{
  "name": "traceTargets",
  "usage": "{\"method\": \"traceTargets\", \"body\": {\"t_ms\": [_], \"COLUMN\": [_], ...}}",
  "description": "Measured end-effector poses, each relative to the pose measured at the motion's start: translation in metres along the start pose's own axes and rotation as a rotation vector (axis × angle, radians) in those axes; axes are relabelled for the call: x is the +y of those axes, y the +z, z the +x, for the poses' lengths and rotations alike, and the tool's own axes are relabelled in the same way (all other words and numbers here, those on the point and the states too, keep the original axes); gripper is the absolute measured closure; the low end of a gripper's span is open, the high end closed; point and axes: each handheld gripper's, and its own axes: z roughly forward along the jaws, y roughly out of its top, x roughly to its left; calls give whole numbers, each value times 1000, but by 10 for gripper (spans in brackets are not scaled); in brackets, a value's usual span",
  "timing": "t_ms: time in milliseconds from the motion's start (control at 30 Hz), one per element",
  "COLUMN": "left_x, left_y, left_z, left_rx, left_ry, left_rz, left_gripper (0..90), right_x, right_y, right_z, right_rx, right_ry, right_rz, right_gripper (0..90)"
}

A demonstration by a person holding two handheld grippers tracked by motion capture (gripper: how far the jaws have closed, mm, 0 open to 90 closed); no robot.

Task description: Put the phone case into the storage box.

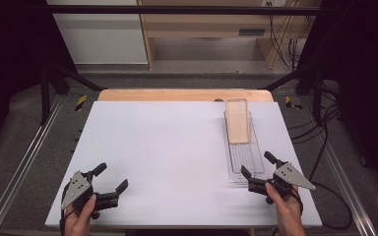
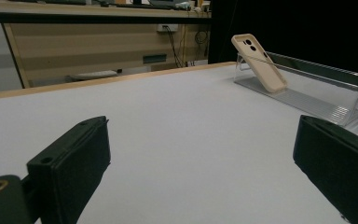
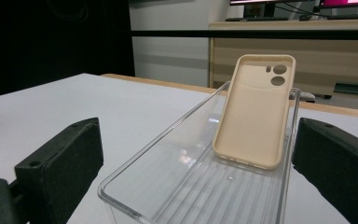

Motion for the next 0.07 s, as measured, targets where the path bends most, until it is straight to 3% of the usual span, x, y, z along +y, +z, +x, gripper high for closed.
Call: {"method": "traceTargets", "body": {"t_ms": [67], "left_x": [0], "left_y": [0], "left_z": [0], "left_rx": [-1], "left_ry": [-1], "left_rz": [-1], "left_gripper": [35], "right_x": [-1], "right_y": [0], "right_z": [0], "right_rx": [0], "right_ry": [-2], "right_rz": [2], "right_gripper": [23]}}
